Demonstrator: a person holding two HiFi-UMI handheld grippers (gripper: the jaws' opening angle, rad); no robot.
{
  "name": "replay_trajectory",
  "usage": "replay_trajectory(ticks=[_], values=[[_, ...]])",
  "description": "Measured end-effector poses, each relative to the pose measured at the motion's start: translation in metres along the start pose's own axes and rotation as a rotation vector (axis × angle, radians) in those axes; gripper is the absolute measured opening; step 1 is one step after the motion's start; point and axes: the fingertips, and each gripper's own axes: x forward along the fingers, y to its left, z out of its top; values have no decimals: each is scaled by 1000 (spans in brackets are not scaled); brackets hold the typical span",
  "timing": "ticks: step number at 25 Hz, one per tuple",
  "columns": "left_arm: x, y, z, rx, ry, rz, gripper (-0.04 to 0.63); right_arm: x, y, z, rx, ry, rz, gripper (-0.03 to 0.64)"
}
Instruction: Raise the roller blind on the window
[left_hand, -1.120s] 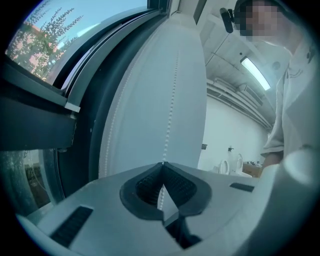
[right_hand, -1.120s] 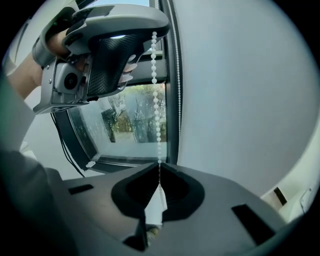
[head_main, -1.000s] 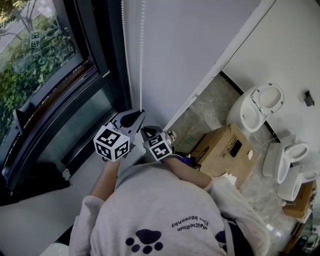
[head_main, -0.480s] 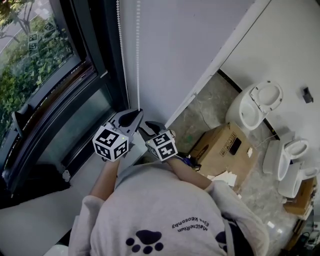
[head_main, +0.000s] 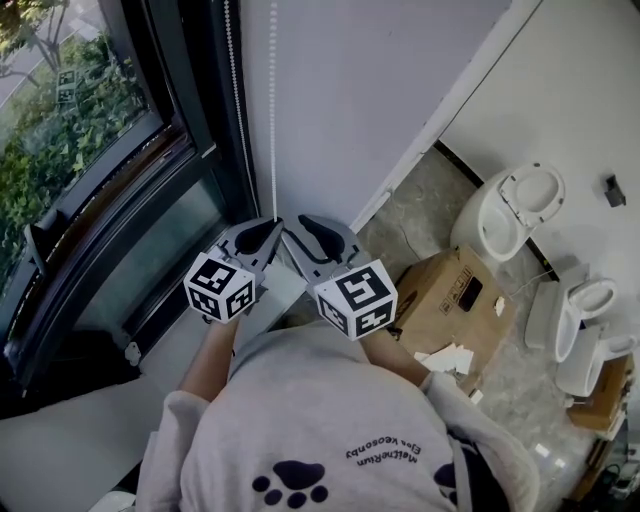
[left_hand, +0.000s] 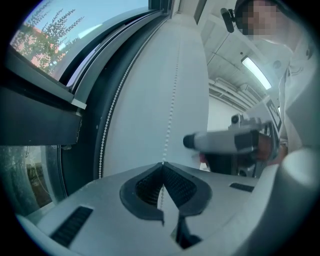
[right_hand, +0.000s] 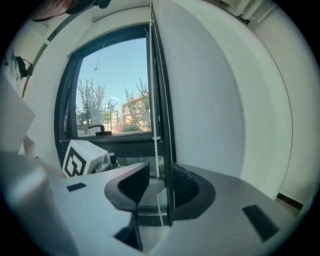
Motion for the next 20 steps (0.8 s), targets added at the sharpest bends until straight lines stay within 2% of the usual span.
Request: replay_trajectory(ticks=[5,9,14,15,16,20], values=[[-1,-2,0,0,0,-4,11,-5,10,89,-40,-164,23,138],[-3,-3,-1,-1,-1,-2,11,-4,9,138,-64,-247,27,74],[-4,-1,-1,-13,-7,0,11,1,21,171,-106,-277,68,74],[-5,-1,0,-16,-9,1,11,1,23,174,-120,-281,64,65],[-5,-1,0,-18,-11,2,11,1,24,176,-133,-283,57,17],[-5,0,-5,-25,2,2,11,4,23,171,-175,-270,28,11]])
